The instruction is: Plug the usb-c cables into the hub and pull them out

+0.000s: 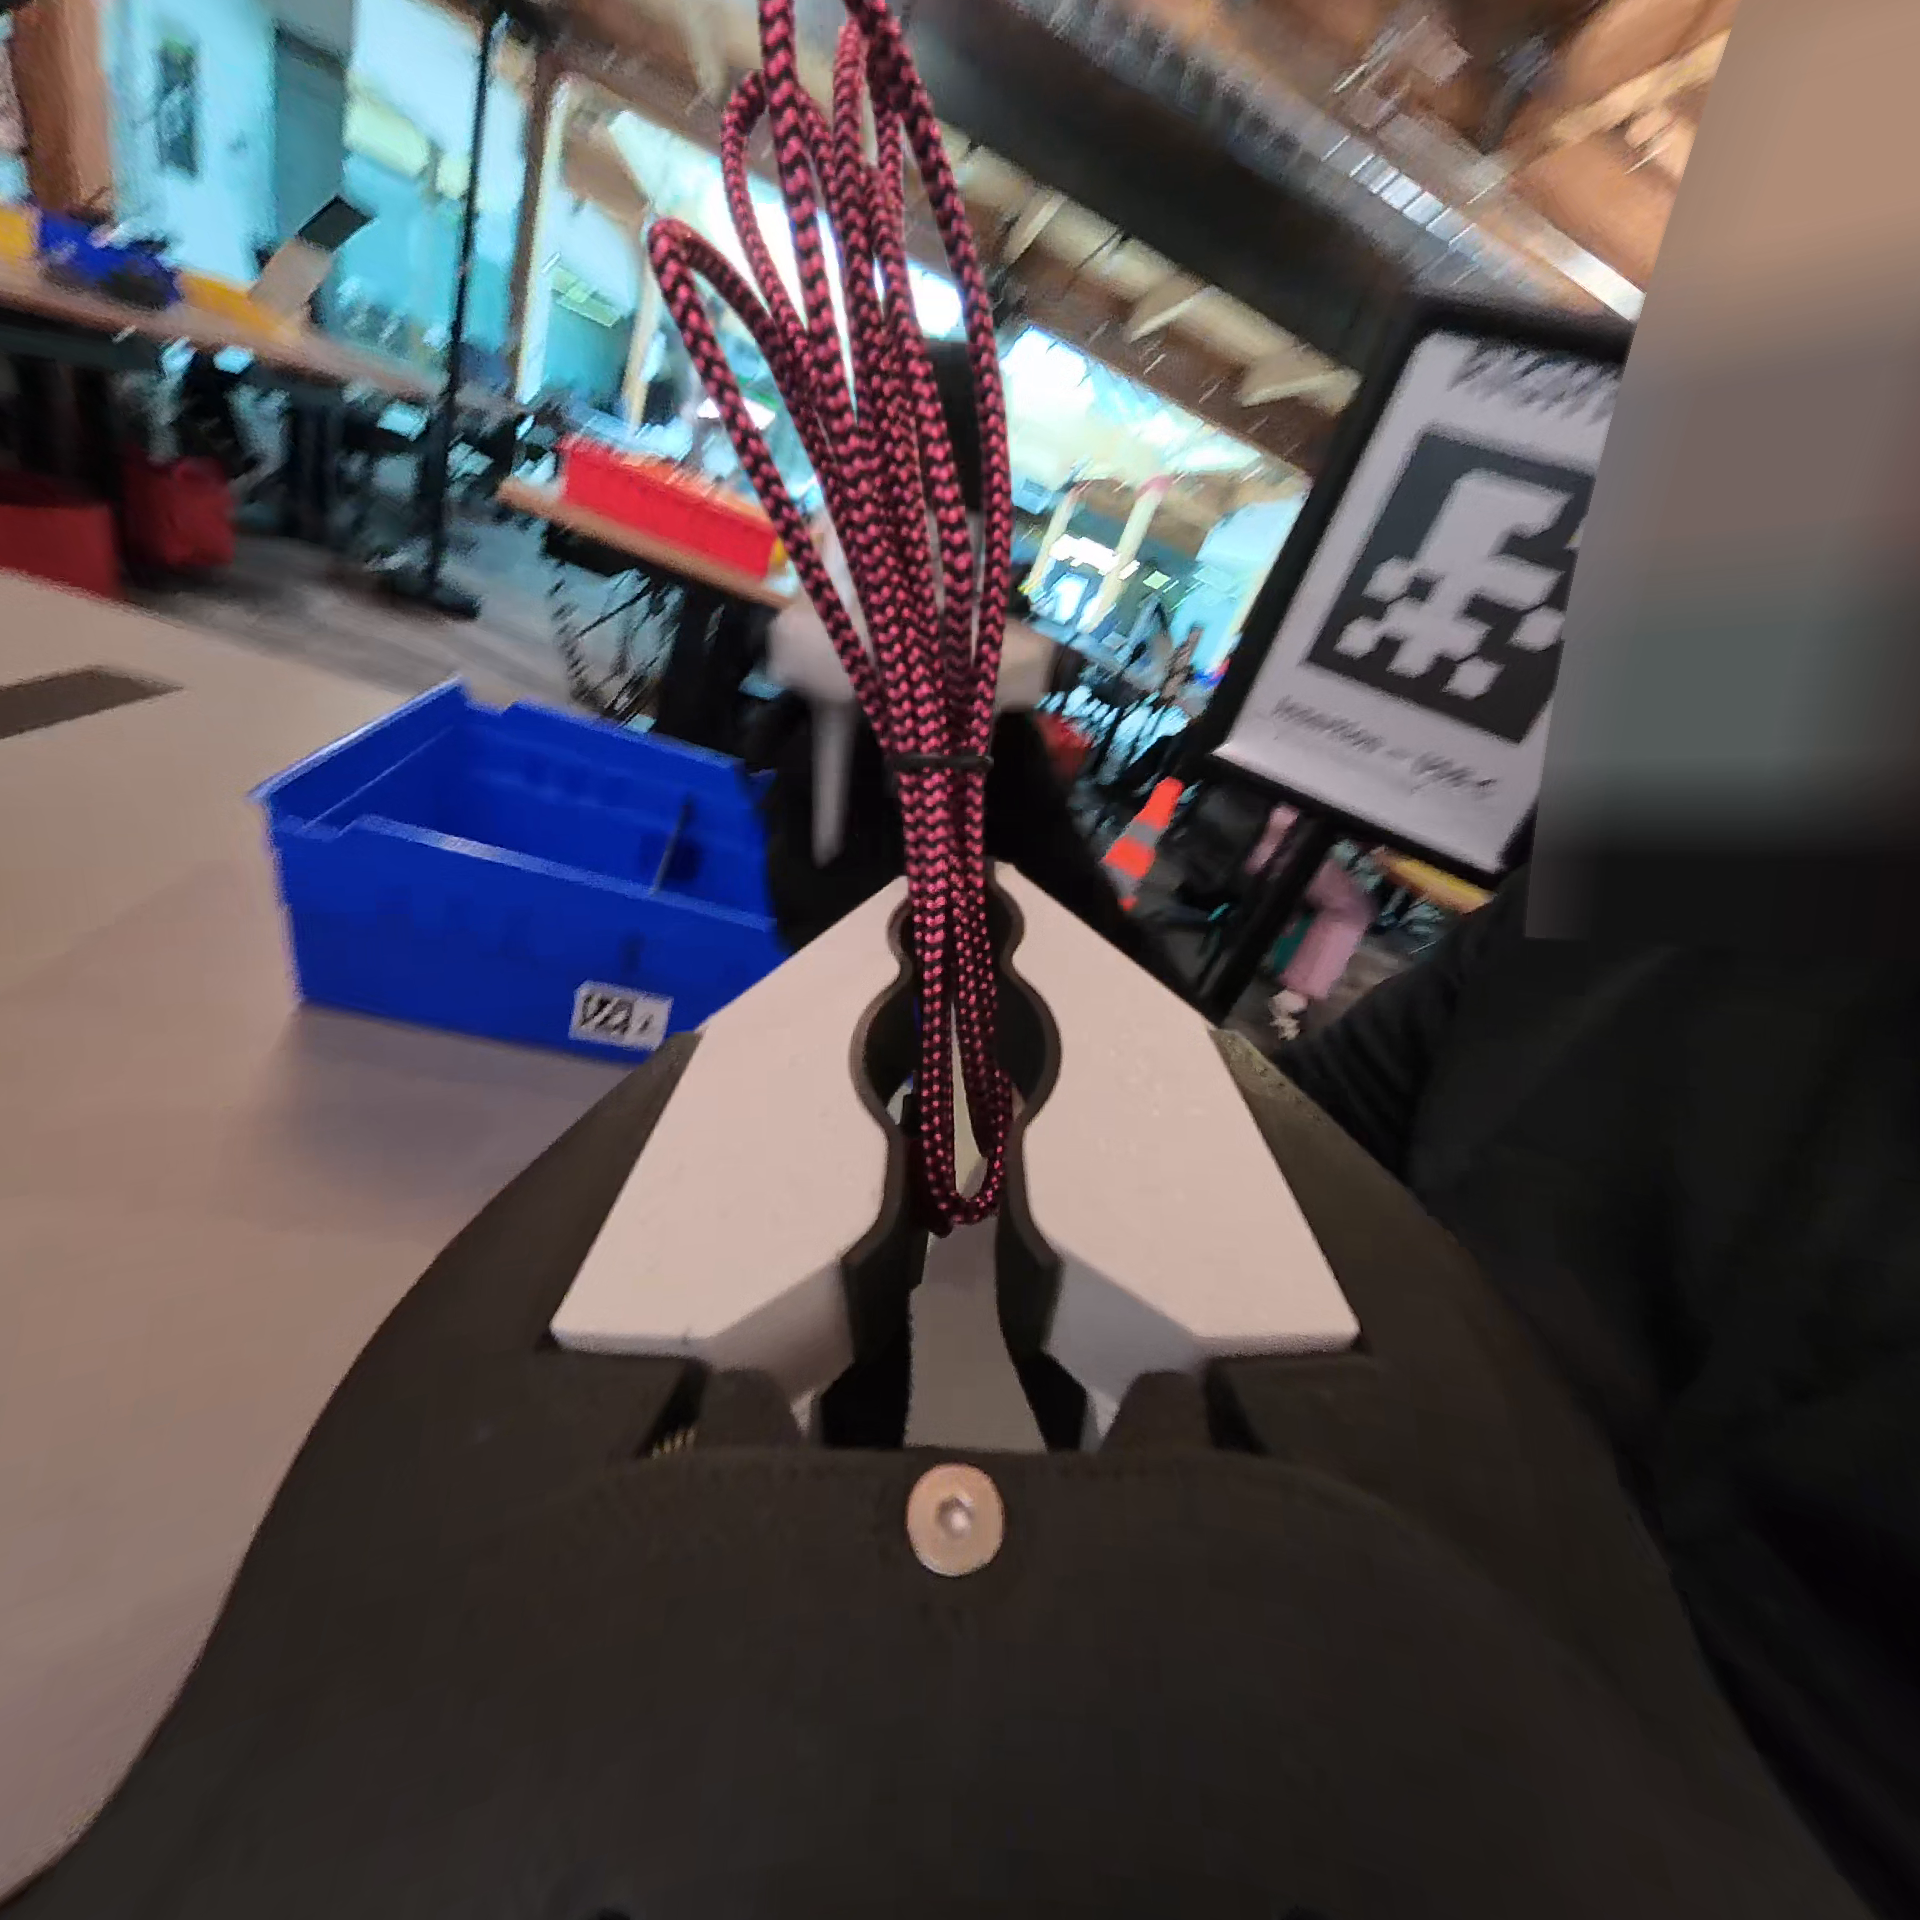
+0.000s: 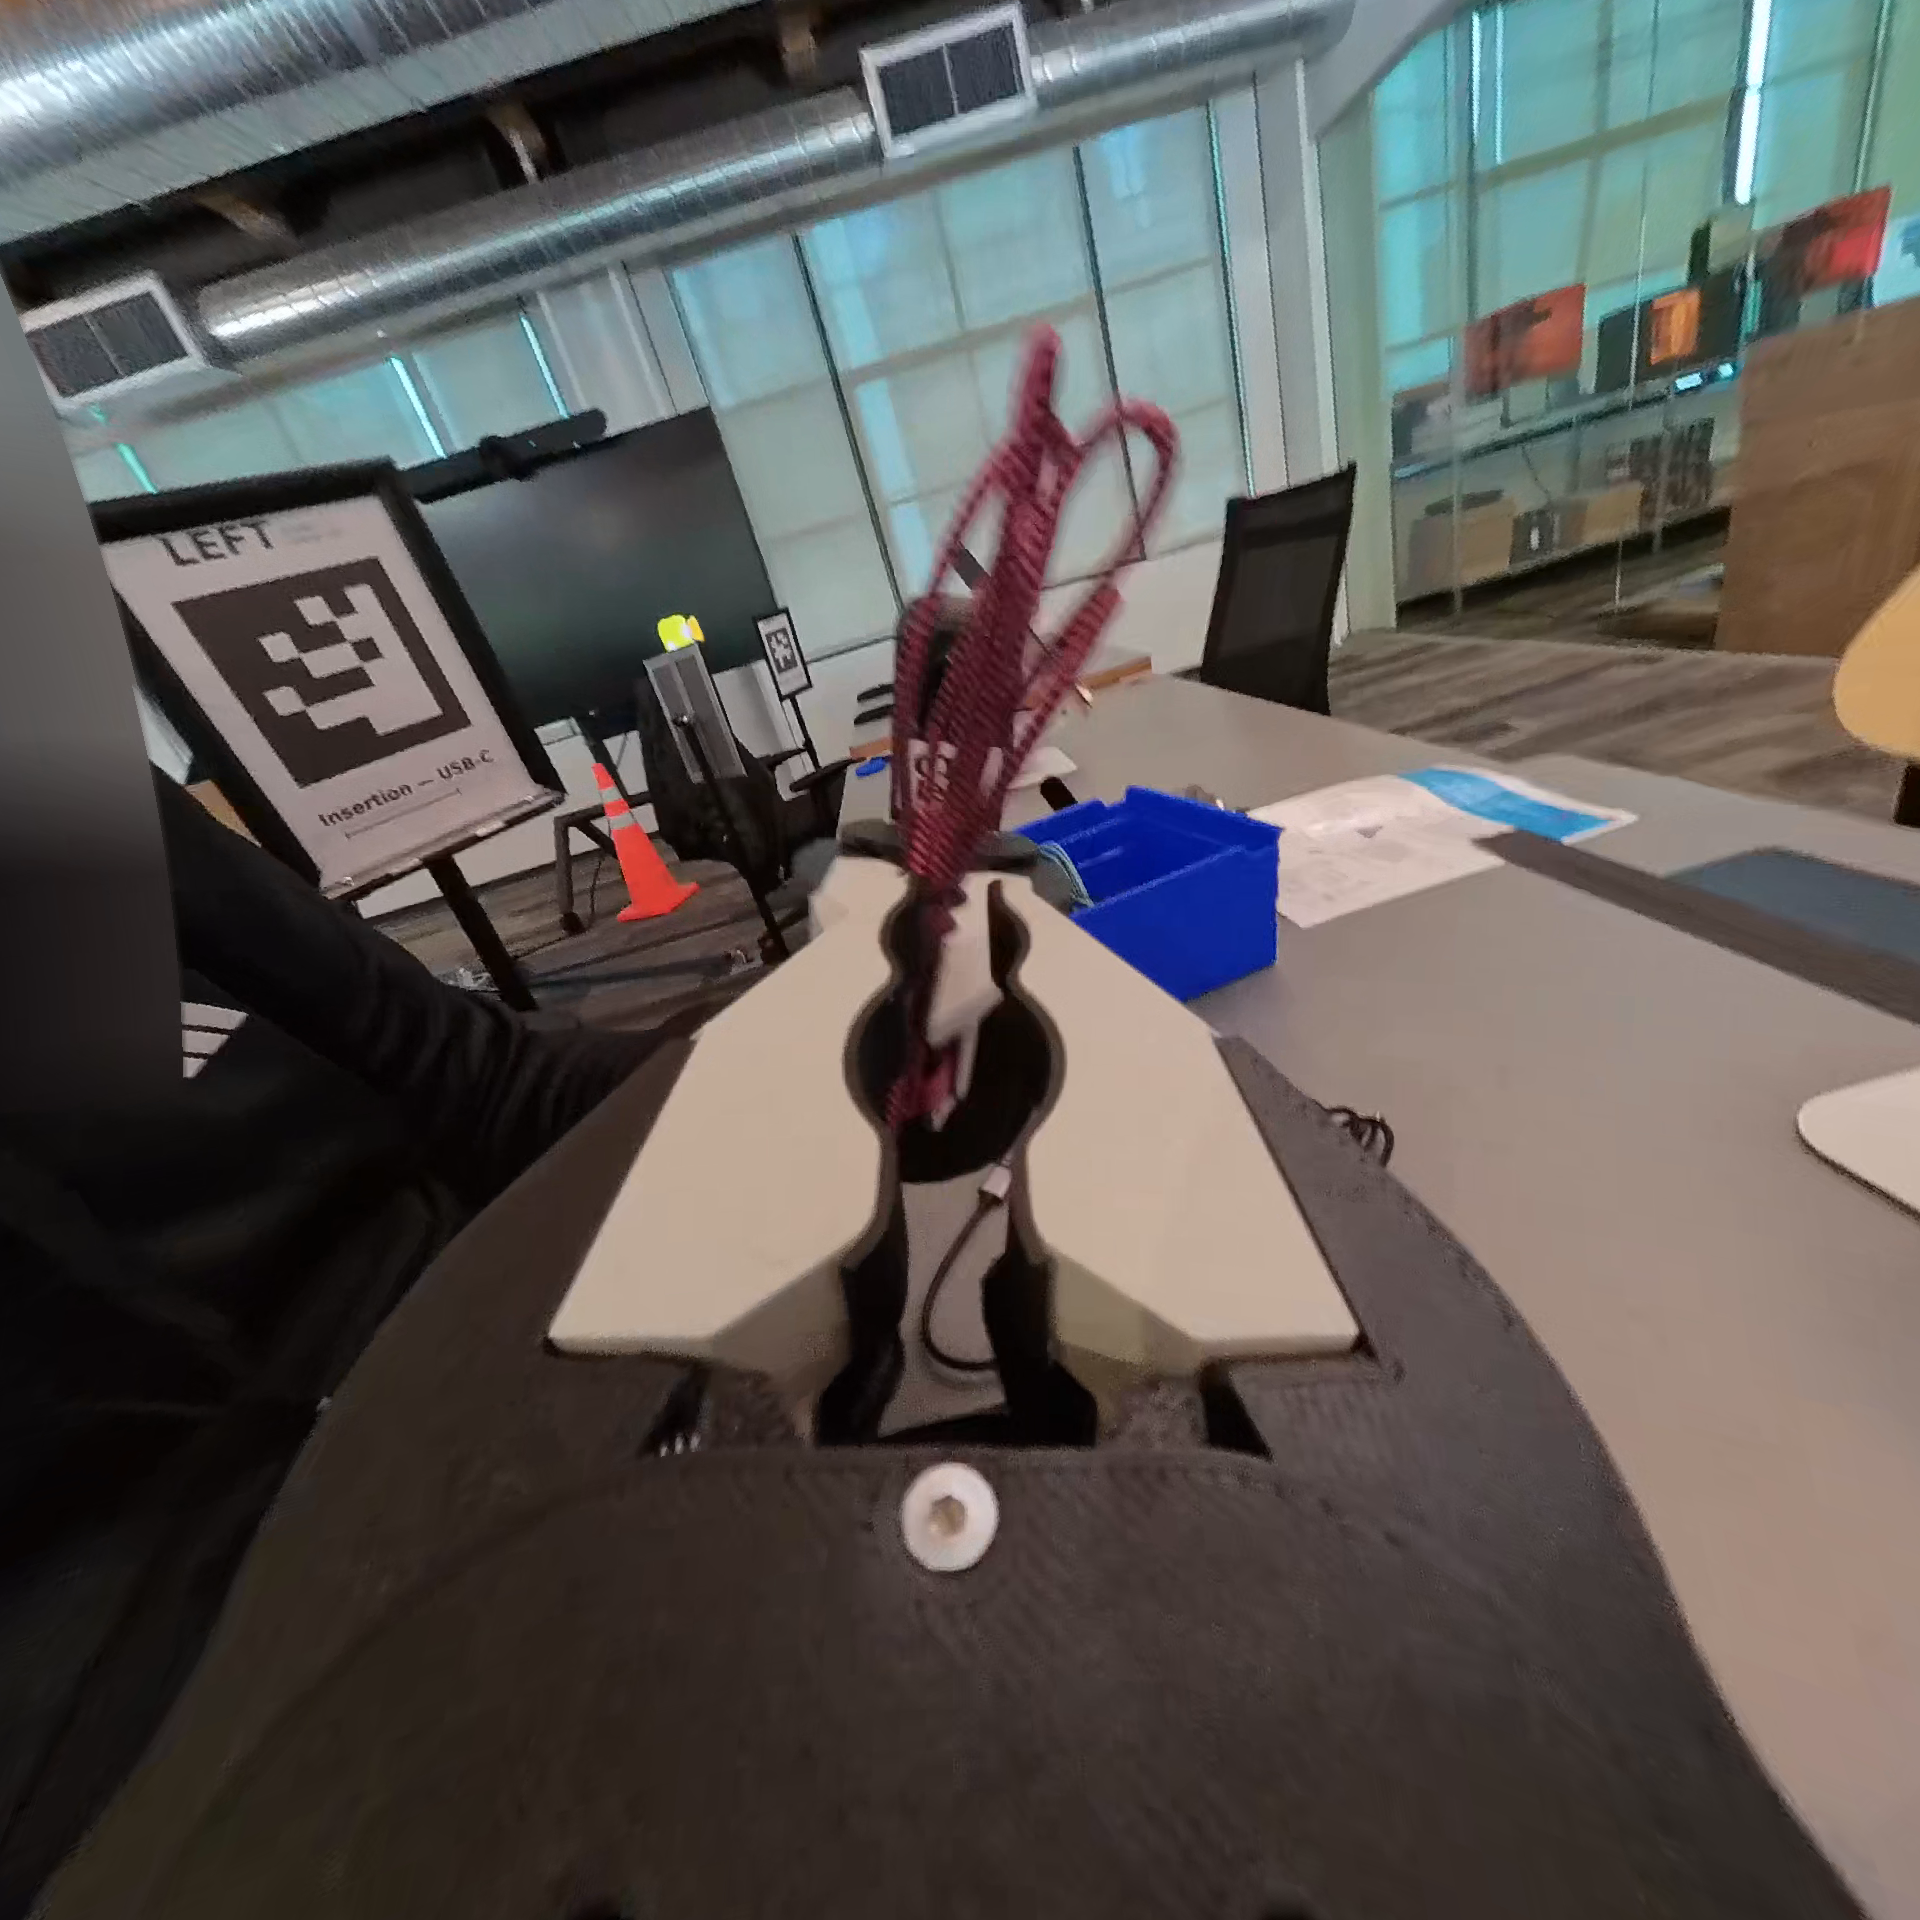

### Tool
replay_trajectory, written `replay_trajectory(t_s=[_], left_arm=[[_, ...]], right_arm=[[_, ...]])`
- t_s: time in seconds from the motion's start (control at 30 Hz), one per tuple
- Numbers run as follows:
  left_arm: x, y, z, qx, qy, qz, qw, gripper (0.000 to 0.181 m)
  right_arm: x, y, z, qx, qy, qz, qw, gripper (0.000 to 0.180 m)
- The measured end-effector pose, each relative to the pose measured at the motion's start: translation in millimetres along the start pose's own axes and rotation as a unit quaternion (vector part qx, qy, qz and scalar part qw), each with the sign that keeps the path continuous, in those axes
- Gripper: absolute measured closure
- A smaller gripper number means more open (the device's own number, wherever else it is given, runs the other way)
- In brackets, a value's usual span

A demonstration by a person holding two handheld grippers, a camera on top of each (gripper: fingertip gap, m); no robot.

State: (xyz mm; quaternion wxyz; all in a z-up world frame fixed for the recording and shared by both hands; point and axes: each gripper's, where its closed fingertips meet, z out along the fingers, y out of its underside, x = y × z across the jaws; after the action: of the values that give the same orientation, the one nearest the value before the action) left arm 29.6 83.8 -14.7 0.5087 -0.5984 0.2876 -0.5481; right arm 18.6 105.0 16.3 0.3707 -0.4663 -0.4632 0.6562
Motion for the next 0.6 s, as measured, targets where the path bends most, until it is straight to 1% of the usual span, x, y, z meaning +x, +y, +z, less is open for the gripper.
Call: replay_trajectory(t_s=[0.17,0.27,0.4,0.6], left_arm=[[4,-2,2,0.007,0.011,0.0,1.0,0.176],[5,-2,2,0.007,0.011,0.0,1.0,0.176],[5,-3,1,0.01,0.015,-0.002,1.0,0.176],[6,-2,3,0.011,0.019,-0.005,1.0,0.176]], right_arm=[[-2,12,4,0.013,-0.031,0.032,0.999,0.173],[-7,11,6,0.024,-0.053,0.04,0.997,0.174],[-10,11,6,0.026,-0.065,0.042,0.997,0.174],[-11,13,7,0.024,-0.072,0.047,0.996,0.178]])
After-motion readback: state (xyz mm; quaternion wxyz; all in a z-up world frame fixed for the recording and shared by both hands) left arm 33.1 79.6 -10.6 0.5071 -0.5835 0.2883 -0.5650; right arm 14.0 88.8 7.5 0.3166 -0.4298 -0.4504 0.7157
